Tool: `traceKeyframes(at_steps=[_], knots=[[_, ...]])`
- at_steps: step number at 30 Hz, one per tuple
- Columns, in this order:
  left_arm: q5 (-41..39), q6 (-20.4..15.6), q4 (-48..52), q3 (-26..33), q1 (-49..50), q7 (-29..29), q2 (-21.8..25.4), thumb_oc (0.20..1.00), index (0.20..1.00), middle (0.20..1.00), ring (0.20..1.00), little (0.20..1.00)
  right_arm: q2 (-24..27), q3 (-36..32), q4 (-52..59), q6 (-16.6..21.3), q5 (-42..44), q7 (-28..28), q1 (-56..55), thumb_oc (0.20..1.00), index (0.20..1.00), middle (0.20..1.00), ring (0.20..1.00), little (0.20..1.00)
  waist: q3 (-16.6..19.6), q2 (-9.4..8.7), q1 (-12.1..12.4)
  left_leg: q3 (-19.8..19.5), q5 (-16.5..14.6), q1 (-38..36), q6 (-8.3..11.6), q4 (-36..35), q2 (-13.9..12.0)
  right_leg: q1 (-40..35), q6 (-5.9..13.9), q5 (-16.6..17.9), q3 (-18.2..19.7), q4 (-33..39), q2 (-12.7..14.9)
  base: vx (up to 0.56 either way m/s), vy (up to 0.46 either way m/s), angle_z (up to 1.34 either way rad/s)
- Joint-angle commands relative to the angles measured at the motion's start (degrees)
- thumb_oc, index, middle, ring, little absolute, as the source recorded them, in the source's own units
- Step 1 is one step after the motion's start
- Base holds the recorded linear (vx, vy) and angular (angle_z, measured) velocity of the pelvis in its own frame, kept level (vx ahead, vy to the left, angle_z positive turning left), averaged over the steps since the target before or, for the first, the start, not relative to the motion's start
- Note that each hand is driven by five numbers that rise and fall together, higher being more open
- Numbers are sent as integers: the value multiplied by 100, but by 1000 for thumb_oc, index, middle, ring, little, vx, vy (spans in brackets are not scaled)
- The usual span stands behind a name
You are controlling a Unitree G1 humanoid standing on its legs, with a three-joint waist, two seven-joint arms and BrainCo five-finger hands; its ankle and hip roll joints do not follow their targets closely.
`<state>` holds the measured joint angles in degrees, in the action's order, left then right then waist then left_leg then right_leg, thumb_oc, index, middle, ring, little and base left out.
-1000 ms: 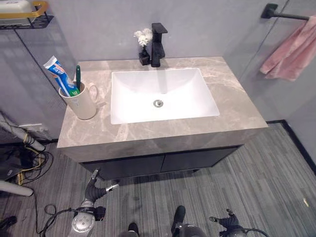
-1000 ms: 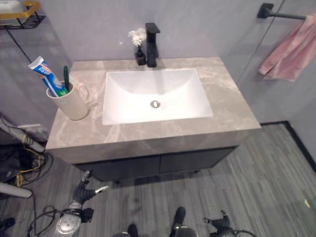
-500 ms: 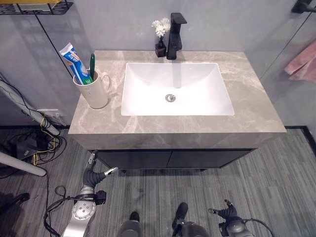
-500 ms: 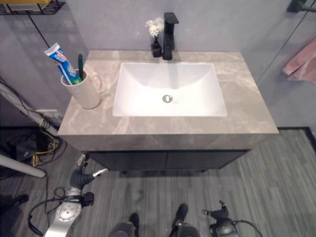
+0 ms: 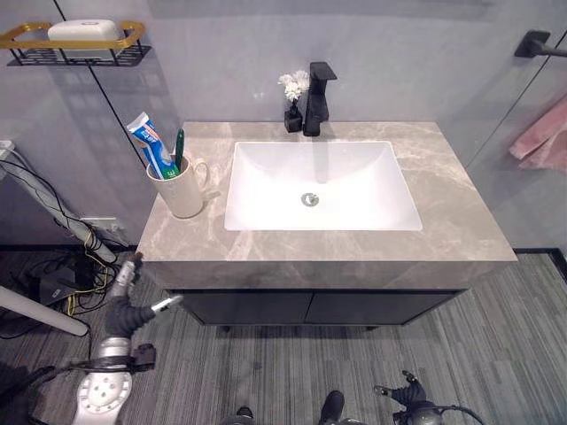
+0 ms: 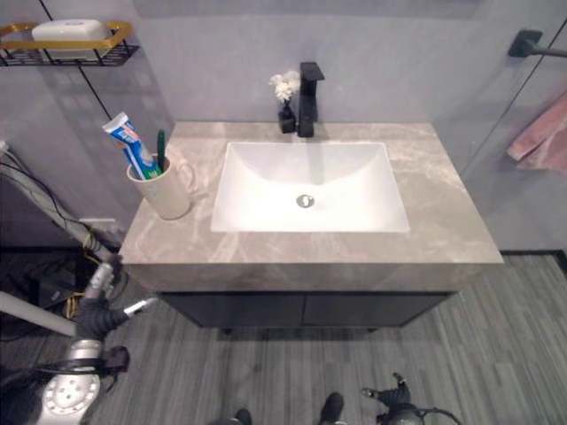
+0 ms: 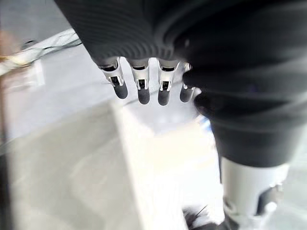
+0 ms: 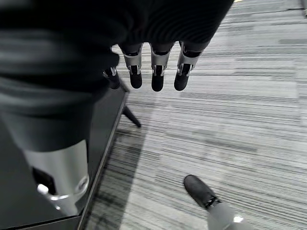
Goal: Put brush and paste in cup on sink, flatten towel.
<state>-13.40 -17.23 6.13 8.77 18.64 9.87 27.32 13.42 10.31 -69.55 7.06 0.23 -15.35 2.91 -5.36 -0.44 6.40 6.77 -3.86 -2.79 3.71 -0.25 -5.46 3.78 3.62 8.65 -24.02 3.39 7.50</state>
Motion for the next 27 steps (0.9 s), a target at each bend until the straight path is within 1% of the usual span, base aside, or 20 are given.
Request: traceKeyframes(at_steps=[1, 2, 3, 5, 12, 17, 19, 23, 27], knots=[[-517, -464, 810, 259, -139, -39, 307, 683, 683, 683, 683, 683, -137, 83, -133, 28, -17, 60, 225, 1000, 1000, 1000, 1000, 1000, 48, -218, 71, -385, 880, 723, 36, -475, -22, -582, 795, -437, 161, -406, 786, 0, 0, 0], [-608, -455, 817, 279, -207, -42, 266, 479, 479, 479, 479, 479, -130, 75, -151, 12, -36, 66, 207, 1000, 1000, 1000, 1000, 1000, 50, -223, 66, -391, 896, 747, 44, -475, -24, -575, 798, -417, 136, -381, 788, -16, -9, 7], [-678, -464, 824, 302, -325, -13, 232, 200, 200, 200, 200, 200, -125, 58, -192, -2, -46, 78, 181, 1000, 1000, 1000, 1000, 1000, 54, -226, 50, -404, 907, 789, 53, -475, -27, -558, 805, -389, 121, -349, 789, -12, -8, 8], [-890, -442, 781, 275, -465, -67, 144, 200, 200, 200, 200, 200, -98, 36, -284, -41, -87, 93, 157, 1000, 1000, 1000, 1000, 1000, 55, -223, 25, -424, 924, 838, 61, -475, -34, -536, 812, -354, 113, -300, 789, -3, -10, 6], [-1199, -318, 572, 235, -672, -209, 150, 200, 200, 200, 200, 200, 5, -31, -353, -103, -195, 145, 25, 1000, 1000, 1000, 1000, 1000, 2, -180, -96, -412, 964, 920, 82, -475, -62, -447, 795, -309, 181, -241, 750, 2, -2, 2], [-1414, -153, 92, 188, -889, -322, 339, 200, 200, 200, 200, 200, 83, -153, -353, -133, -167, 178, -69, 1000, 1000, 1000, 1000, 1000, -71, -133, -262, -350, 988, 964, 93, -475, -107, -338, 797, -246, 289, -207, 711, 16, -4, -4], [-1485, -137, -25, 176, -944, -352, 363, 200, 200, 200, 200, 200, 95, -159, -355, -145, -173, 185, -65, 1000, 1000, 1000, 1000, 1000, -78, -124, -283, -335, 992, 977, 95, -475, -113, -317, 799, -231, 308, -191, 705, 14, 1, -5], [-1736, -9, -413, 87, -1365, -288, 616, 200, 200, 200, 200, 200, 134, -156, -302, -174, -88, 195, 11, 1000, 1000, 1000, 1000, 1000, -166, -94, -436, -277, 1037, 1093, 110, -475, -146, -156, 809, -183, 388, -167, 666, 12, -3, -4], [-1857, 26, -553, 62, -1528, -261, 747, 200, 200, 200, 200, 200, 142, -134, -251, -179, -54, 202, 50, 1000, 1000, 1000, 1000, 1000, -225, -94, -488, -268, 1060, 1176, 116, -475, -159, -46, 816, -157, 414, -191, 664, 6, 0, -4]])
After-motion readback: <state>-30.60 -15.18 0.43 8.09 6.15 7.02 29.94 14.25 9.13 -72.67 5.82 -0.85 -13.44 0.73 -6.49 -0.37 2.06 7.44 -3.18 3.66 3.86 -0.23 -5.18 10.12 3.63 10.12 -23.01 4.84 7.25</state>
